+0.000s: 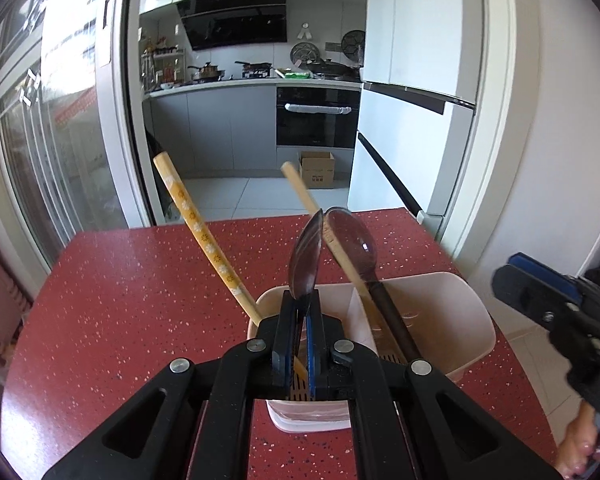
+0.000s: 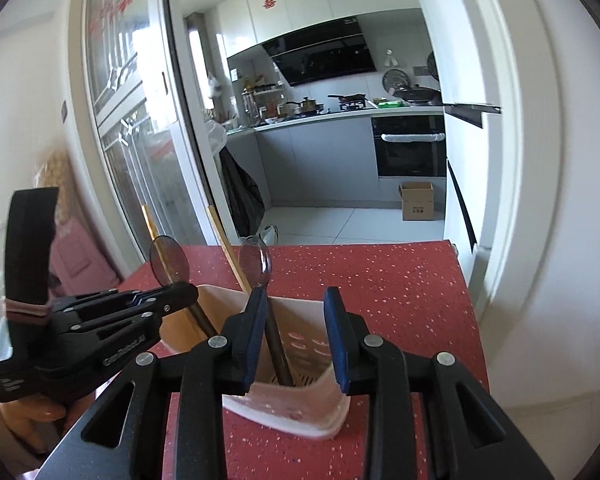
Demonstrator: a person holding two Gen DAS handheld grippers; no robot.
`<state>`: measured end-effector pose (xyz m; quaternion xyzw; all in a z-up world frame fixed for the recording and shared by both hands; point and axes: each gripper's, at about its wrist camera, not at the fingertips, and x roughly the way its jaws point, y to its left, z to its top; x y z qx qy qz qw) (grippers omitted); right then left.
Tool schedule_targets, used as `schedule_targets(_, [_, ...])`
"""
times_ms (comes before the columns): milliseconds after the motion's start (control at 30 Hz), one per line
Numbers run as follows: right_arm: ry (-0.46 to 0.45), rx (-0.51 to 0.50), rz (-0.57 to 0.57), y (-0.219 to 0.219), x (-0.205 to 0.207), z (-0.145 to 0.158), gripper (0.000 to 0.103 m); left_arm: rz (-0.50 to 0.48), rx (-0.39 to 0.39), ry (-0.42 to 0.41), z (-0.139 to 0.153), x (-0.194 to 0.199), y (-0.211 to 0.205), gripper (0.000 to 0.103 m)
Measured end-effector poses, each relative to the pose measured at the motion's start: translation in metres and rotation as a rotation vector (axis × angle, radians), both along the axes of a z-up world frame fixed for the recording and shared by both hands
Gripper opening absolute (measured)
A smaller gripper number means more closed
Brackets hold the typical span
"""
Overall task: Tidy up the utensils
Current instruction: 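Lower the spoons into the holder and open both grippers, then move both tools back over the remaining utensils on the table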
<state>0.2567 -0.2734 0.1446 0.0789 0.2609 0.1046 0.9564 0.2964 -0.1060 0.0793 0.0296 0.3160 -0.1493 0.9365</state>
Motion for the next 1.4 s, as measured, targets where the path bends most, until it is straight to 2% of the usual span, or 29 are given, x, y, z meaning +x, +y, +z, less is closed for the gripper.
schedule_targets(267, [0.008, 0.05, -0.027, -0.014, -0.023, 0.004, 0.033, -0.013, 0.029, -0.034, 0.008, -0.005, -0.008, 0.036])
schedule_targets(300, [0.011, 0.058, -0.028, -0.016, -0.025, 0.004, 0.033, -0.01, 0.033, -0.035, 0.008, -0.006, -0.009, 0.068])
schedule_targets(333, [0.012, 0.063, -0.03, -0.016, -0.027, 0.005, 0.033, -0.008, 0.03, -0.031, 0.009, -0.006, -0.009, 0.096])
schedule_targets(367, [0.013, 0.069, -0.033, -0.017, -0.029, 0.005, 0.033, 0.013, 0.022, -0.044, 0.012, -0.008, -0.006, 0.103])
schedule_targets(400, [0.014, 0.071, -0.034, -0.017, -0.031, 0.005, 0.033, 0.023, 0.011, -0.07, 0.015, -0.011, -0.005, 0.103])
schedule_targets(633, [0.034, 0.094, -0.036, -0.017, -0.044, 0.005, 0.035, 0.049, 0.001, -0.101, 0.029, -0.027, 0.008, 0.103])
schedule_targets(700, [0.044, 0.1, -0.032, -0.017, -0.048, 0.004, 0.047, 0.055, 0.016, -0.111, 0.029, -0.037, 0.012, 0.103])
schedule_targets(767, [0.064, 0.112, -0.023, -0.015, -0.052, 0.003, 0.052, 0.061, 0.03, -0.104, 0.027, -0.049, 0.019, 0.103])
schedule_targets(900, [0.116, 0.114, -0.015, -0.009, -0.064, -0.003, 0.059, 0.083, 0.032, -0.055, 0.013, -0.077, 0.042, 0.103])
schedule_targets(1167, [0.269, 0.092, -0.02, 0.008, -0.091, -0.034, 0.06, 0.153, 0.09, 0.087, -0.039, -0.13, 0.087, 0.103])
schedule_targets(1300, [0.348, 0.081, -0.03, 0.015, -0.106, -0.051, 0.06, 0.159, 0.054, 0.179, -0.065, -0.152, 0.108, 0.103])
schedule_targets(1400, [0.403, 0.07, -0.037, 0.021, -0.117, -0.063, 0.06, 0.168, 0.053, 0.216, -0.08, -0.167, 0.115, 0.103])
